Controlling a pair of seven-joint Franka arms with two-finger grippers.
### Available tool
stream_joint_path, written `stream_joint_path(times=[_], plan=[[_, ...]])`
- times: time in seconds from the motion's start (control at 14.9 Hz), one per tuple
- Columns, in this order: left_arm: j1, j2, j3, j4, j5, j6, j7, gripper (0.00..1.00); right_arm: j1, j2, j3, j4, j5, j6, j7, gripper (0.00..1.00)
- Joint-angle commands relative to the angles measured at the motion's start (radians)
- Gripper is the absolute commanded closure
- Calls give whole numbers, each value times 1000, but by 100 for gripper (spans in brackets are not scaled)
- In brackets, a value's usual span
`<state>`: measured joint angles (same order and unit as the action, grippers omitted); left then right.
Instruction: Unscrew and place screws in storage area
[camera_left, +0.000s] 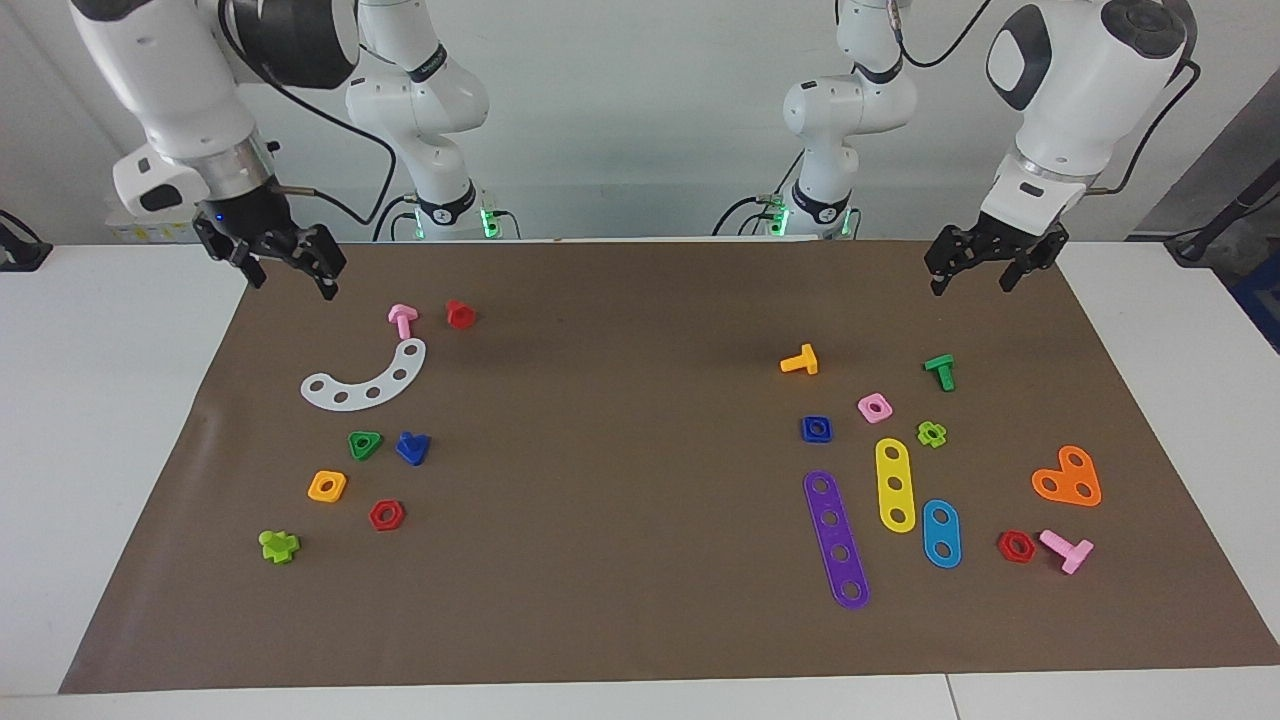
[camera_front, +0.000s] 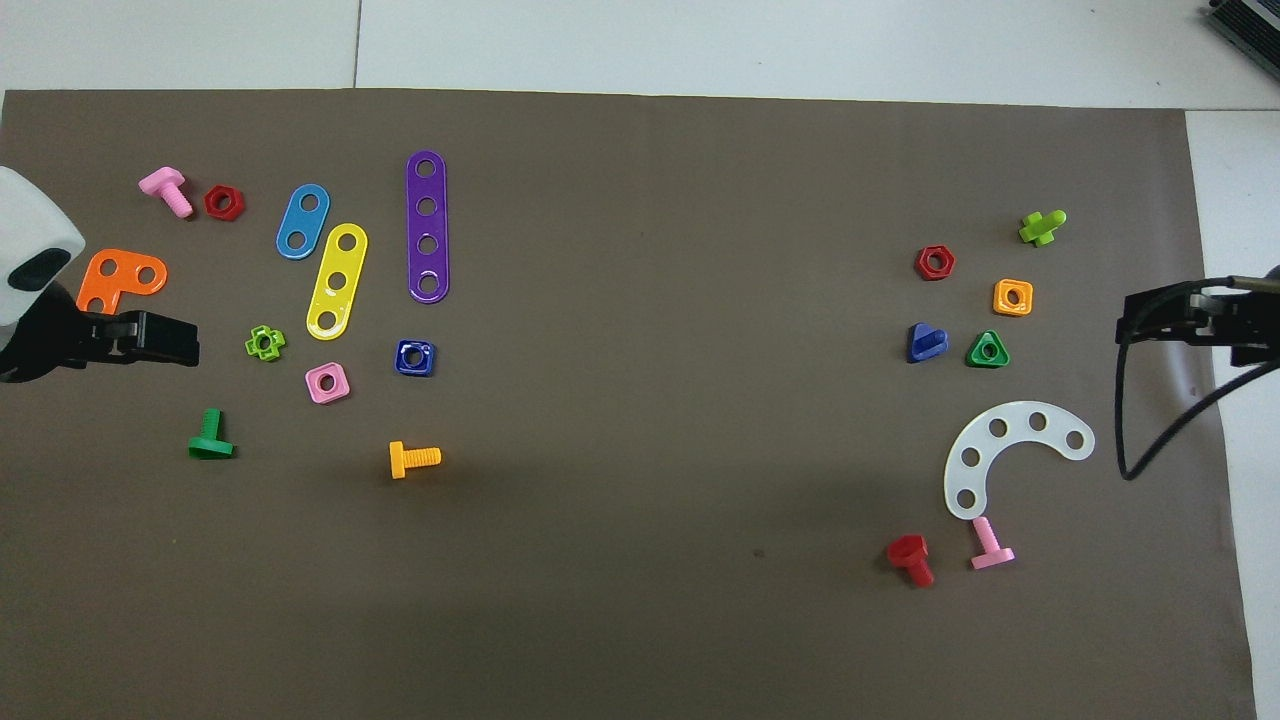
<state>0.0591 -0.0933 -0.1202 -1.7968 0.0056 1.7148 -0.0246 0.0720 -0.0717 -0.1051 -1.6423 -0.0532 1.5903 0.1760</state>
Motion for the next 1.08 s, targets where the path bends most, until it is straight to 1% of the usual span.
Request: stream_joint_path(times=[0.0, 0.2, 0.4, 1.01], plan=[[2, -31, 2, -29, -13, -4, -8, 0, -1, 32, 15, 65, -13, -47, -62, 0], [4, -31, 2, -29, -13, -4, -8, 0, 0, 4, 15, 12, -5, -46, -82, 0], [2, -31, 2, -29, -13, -4, -8, 0, 0, -6, 15, -4, -4, -53, -89, 0], [2, -31, 2, -29, -13, -4, -8, 0, 5, -8, 18, 24, 10, -64, -98, 0]])
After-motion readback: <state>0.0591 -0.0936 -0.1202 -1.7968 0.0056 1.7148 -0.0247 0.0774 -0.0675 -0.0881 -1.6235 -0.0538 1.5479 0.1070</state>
